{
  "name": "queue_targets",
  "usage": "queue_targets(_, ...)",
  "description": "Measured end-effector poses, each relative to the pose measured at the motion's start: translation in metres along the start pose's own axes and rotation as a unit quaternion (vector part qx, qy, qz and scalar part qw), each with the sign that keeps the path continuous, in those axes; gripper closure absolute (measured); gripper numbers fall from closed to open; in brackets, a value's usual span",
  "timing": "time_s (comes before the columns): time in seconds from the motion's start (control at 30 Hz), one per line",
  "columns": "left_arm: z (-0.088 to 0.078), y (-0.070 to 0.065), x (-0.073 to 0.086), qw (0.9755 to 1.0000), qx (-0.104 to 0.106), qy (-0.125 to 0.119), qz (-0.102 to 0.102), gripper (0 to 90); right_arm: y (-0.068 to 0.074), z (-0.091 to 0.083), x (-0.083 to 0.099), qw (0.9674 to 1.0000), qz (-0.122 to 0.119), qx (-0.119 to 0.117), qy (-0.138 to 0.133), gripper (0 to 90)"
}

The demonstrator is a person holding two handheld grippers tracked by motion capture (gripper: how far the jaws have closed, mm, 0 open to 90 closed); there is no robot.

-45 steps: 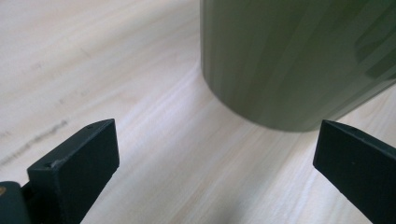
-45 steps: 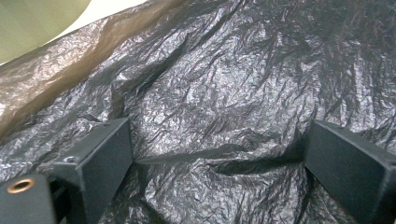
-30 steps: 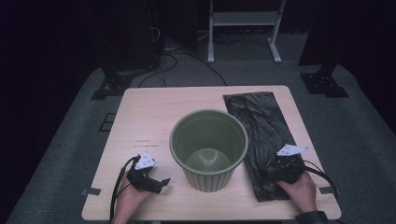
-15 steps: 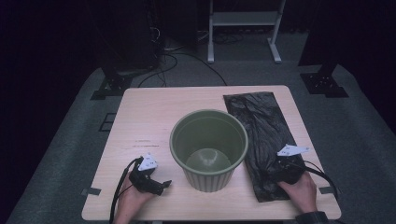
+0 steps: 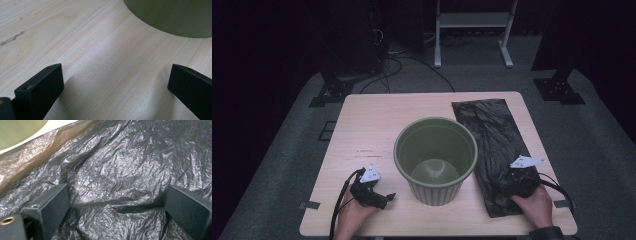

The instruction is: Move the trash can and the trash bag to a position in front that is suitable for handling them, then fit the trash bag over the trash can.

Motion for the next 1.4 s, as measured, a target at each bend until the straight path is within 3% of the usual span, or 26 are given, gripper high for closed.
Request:
queue_targets(0.17,0.000,0.000,0.000,1.0000,0.000,0.000,0.000,0.0,-0.001,-0.005,-0.005,0.9999,0.004,-0.005,-0.011,4.6)
queue_targets(0.33,0.000,0.000,0.000,1.0000,-0.001,0.000,-0.001,0.0,-0.006,-0.012,-0.016,0.9998,-0.005,0.003,-0.020,4.6)
queue_targets(0.53,0.000,0.000,0.000,1.0000,0.000,0.000,-0.001,0.0,-0.018,-0.012,-0.033,0.9995,0.000,0.017,-0.025,4.9)
queue_targets(0.63,0.000,0.000,0.000,1.0000,0.000,0.000,-0.001,0.0,-0.025,-0.007,-0.037,0.9995,0.002,0.020,-0.022,6.8)
queue_targets(0.7,0.000,0.000,0.000,1.0000,0.000,0.000,-0.001,0.0,-0.029,0.001,-0.040,0.9996,0.001,0.016,-0.022,13.0)
queue_targets(0.97,0.000,0.000,0.000,1.0000,0.000,0.000,-0.001,0.0,-0.041,0.034,-0.044,0.9997,0.010,0.010,-0.018,16.4)
queue_targets(1.17,0.000,0.000,0.000,1.0000,0.000,0.000,-0.001,0.0,-0.047,0.045,-0.039,0.9998,0.017,0.012,-0.006,24.8)
queue_targets(1.27,0.000,0.000,0.000,1.0000,0.000,0.000,-0.001,0.0,-0.047,0.047,-0.038,0.9998,0.010,0.017,-0.007,34.4)
queue_targets(1.37,0.000,0.000,0.000,1.0000,0.000,0.000,-0.001,0.0,-0.044,0.046,-0.039,0.9998,0.010,0.014,-0.013,48.9)
queue_targets(1.4,0.000,0.000,0.000,1.0000,0.000,0.000,-0.001,0.0,-0.042,0.046,-0.039,0.9997,0.010,0.012,-0.017,58.4)
Point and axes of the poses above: each handheld gripper's, and its own axes: z roughly forward along the jaws, x roughly out of its underside, y roughly to its left, the point moved 8 cm from there along z, roughly forward along the jaws, and after that the axes turned 12 degrees about -y, right-handed, at the moved point
